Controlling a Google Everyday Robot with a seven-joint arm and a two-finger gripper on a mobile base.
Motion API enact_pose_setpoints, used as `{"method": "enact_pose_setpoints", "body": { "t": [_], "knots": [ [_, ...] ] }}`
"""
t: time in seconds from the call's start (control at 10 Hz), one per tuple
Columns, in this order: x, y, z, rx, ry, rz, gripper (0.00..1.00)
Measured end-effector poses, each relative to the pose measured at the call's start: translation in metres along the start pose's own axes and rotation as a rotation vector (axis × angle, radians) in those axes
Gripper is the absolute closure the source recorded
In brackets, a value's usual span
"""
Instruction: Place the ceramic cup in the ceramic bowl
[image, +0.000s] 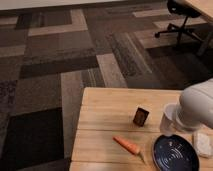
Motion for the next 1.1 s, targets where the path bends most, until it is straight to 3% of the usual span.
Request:
{"method": "enact_pose_setpoints", "body": {
  "t": [0.5, 1.1],
  "knots": [
    [0.030, 0.034, 0.034, -0.030, 0.019, 0.038, 1.00],
    [0.052, 0.049, 0.060, -0.086, 0.072, 0.042, 1.00]
  ]
}}
